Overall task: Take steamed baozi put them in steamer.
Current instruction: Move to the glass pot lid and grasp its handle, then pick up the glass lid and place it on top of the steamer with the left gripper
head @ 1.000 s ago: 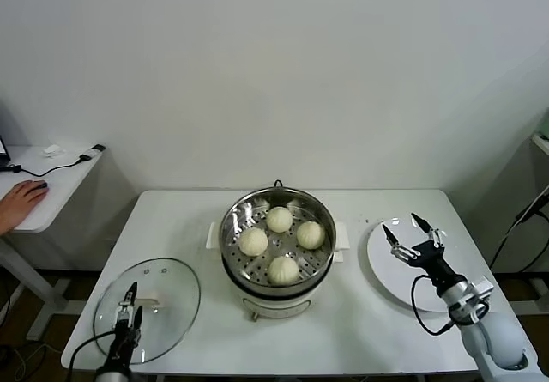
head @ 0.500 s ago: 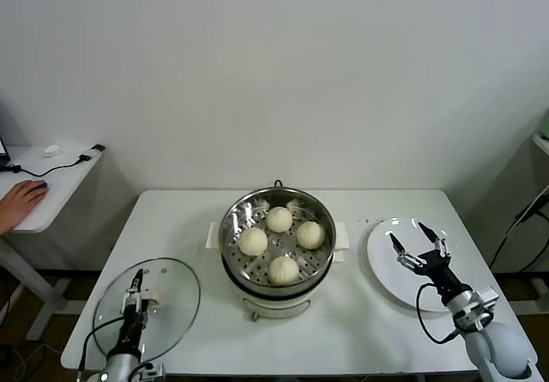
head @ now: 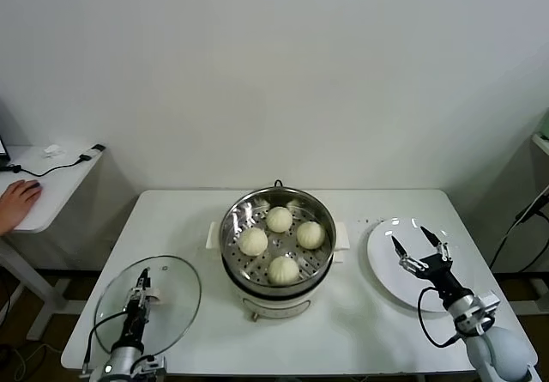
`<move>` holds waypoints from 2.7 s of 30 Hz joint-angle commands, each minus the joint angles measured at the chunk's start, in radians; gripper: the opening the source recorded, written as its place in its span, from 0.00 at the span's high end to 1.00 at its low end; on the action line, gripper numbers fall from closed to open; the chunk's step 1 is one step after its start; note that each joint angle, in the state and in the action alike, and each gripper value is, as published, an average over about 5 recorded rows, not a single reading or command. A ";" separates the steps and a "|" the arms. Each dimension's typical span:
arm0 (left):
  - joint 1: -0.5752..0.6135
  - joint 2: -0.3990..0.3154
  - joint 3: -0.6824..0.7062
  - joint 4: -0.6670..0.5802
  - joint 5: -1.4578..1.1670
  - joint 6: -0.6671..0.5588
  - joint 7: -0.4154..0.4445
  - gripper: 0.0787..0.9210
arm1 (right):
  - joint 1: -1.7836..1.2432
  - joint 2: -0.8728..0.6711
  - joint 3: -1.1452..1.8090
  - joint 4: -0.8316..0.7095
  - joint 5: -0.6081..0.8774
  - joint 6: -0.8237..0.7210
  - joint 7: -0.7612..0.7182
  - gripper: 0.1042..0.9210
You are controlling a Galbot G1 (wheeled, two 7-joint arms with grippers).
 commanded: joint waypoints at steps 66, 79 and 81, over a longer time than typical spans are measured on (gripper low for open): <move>-0.447 -0.109 0.993 -0.317 0.182 0.835 0.698 0.91 | 0.081 0.020 0.048 -0.163 -0.163 0.068 0.024 0.12; -0.422 -0.127 0.943 -0.252 0.206 0.820 0.676 0.91 | 0.081 0.015 0.055 -0.174 -0.158 0.082 0.017 0.12; -0.420 -0.127 0.937 -0.243 0.215 0.817 0.670 0.91 | 0.081 0.015 0.056 -0.175 -0.158 0.084 0.015 0.12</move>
